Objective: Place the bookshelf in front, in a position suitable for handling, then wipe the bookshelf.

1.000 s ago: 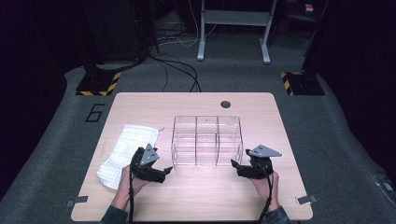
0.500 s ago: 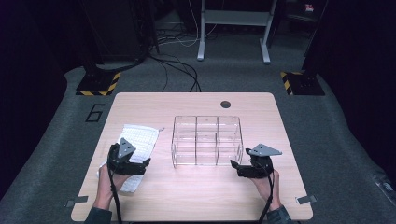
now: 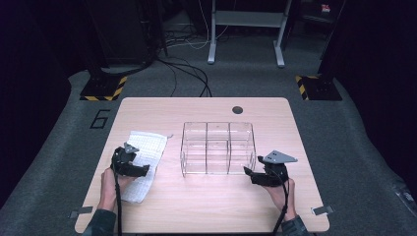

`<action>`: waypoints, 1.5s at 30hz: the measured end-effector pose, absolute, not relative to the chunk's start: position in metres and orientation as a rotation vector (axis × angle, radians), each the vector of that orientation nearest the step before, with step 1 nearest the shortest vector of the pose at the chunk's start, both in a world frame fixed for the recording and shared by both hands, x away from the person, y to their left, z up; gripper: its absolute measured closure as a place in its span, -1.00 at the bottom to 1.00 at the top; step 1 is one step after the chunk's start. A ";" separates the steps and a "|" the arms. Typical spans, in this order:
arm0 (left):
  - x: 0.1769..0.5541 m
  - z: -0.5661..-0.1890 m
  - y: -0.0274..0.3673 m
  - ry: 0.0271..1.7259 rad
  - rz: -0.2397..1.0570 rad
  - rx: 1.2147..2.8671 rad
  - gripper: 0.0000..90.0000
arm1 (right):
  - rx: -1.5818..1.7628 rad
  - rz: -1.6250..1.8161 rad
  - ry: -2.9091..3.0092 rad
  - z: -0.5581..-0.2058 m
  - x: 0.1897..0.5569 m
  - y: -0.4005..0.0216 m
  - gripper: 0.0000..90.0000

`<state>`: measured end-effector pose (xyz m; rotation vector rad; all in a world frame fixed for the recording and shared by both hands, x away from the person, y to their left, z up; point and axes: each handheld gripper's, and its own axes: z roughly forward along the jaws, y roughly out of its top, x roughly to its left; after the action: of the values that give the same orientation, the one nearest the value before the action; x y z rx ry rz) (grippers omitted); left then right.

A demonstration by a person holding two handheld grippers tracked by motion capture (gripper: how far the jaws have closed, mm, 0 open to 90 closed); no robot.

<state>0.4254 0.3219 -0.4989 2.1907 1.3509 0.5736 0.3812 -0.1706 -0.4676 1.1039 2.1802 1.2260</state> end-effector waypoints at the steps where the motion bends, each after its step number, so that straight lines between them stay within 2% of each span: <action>1: 0.425 -0.499 0.322 1.351 0.574 2.191 -0.71 | 1.106 1.222 2.176 -0.468 0.381 -0.171 -0.35; 6: 0.429 -0.508 0.325 1.389 0.536 2.171 -0.65 | 1.103 1.220 2.170 -0.468 0.382 -0.171 -0.26; 8: 0.429 -0.511 0.327 1.389 0.506 2.159 -0.55 | 1.092 1.214 2.176 -0.468 0.384 -0.172 -0.18; 13: 0.427 -0.510 0.327 1.390 0.486 2.141 -0.28 | 1.105 1.202 2.160 -0.469 0.385 -0.171 -0.05; 15: 0.425 -0.509 0.325 1.385 0.488 2.145 -0.13 | 1.091 1.190 2.166 -0.470 0.386 -0.171 0.09; 18: 0.425 -0.508 0.323 1.383 0.490 2.139 0.05 | 1.070 1.189 2.171 -0.471 0.387 -0.170 0.19; 26: 0.421 -0.507 0.316 1.370 0.507 2.143 0.60 | 1.061 1.185 2.179 -0.470 0.387 -0.167 0.39; 29: 0.421 -0.507 0.314 1.363 0.518 2.148 0.74 | 1.056 1.187 2.181 -0.471 0.387 -0.167 0.45; 35: 0.415 -0.507 0.311 1.345 0.552 2.129 0.84 | 1.047 1.201 2.187 -0.470 0.388 -0.166 0.59; 45: 0.395 -0.480 0.298 1.237 0.640 2.027 0.85 | 1.036 1.200 2.181 -0.471 0.387 -0.166 0.62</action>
<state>0.3952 0.2981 -0.4797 2.0265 1.2371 0.6404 0.3867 -0.1656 -0.4706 1.0358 2.1814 1.1998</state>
